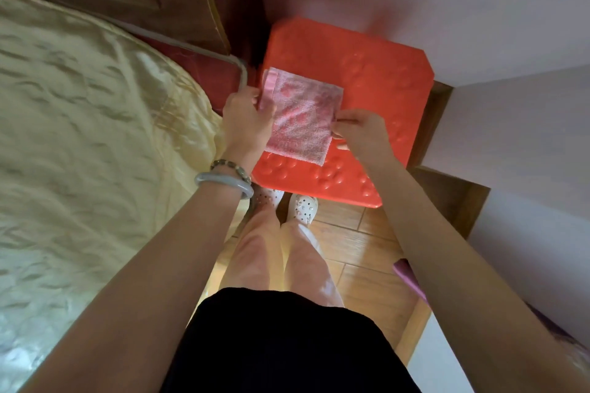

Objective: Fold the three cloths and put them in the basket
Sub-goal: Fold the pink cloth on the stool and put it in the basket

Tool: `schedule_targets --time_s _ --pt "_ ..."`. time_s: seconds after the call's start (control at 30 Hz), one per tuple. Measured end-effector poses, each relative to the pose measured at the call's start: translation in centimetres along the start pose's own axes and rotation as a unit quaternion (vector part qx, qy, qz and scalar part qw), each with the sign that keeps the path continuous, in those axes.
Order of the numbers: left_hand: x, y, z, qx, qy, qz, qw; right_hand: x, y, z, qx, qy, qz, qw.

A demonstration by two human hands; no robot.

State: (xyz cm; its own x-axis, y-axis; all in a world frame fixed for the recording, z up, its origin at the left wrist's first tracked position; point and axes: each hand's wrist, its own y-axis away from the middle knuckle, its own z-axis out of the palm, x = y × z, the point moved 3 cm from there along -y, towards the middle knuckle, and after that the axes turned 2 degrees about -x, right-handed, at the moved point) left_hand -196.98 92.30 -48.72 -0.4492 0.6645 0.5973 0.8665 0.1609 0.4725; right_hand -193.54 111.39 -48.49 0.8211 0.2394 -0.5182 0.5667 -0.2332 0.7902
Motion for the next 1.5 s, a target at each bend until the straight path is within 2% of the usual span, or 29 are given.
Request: schedule_targets --time_s 0.13,0.27,0.4,0.53,0.77,0.87,1.1,1.2,1.3,1.5 --pt "0.3 -0.2 -0.2 0.001 -0.018 -0.015 1.000 0.3 0.0 0.4 0.047 0.036 0.012 0.998" --pt "0.1 -0.4 0.0 -0.025 -0.044 -0.068 0.996 0.2 -0.3 0.6 0.038 0.054 0.036 0.997" --pt "-0.1 -0.5 -0.1 -0.039 -0.014 -0.105 0.994 0.2 -0.5 0.7 0.034 0.039 0.040 0.998" --pt "-0.4 -0.1 0.1 -0.052 0.000 -0.092 0.994 0.4 -0.2 1.0 0.029 0.010 0.004 1.000" --pt "0.0 0.5 0.2 -0.077 0.036 -0.069 0.994 1.3 0.2 1.5 -0.042 -0.151 0.042 0.987" --pt "0.2 1.0 0.0 -0.112 0.051 -0.055 0.991 1.0 0.7 1.4 -0.072 -0.198 0.039 0.977" --pt "0.7 3.2 -2.1 -0.191 0.147 -0.050 0.969 0.8 3.5 -0.6 -0.144 -0.208 0.017 0.967" --pt "2.2 5.3 -3.4 -0.231 0.194 -0.058 0.952 0.5 5.5 -2.0 -0.156 -0.204 0.014 0.966" --pt "4.4 7.7 -5.3 -0.267 0.197 -0.046 0.942 -0.3 8.5 -3.9 -0.161 -0.209 -0.001 0.965" --pt "10.2 14.0 -9.9 -0.282 0.232 -0.014 0.931 -2.3 16.4 -8.4 -0.171 -0.239 -0.042 0.955"
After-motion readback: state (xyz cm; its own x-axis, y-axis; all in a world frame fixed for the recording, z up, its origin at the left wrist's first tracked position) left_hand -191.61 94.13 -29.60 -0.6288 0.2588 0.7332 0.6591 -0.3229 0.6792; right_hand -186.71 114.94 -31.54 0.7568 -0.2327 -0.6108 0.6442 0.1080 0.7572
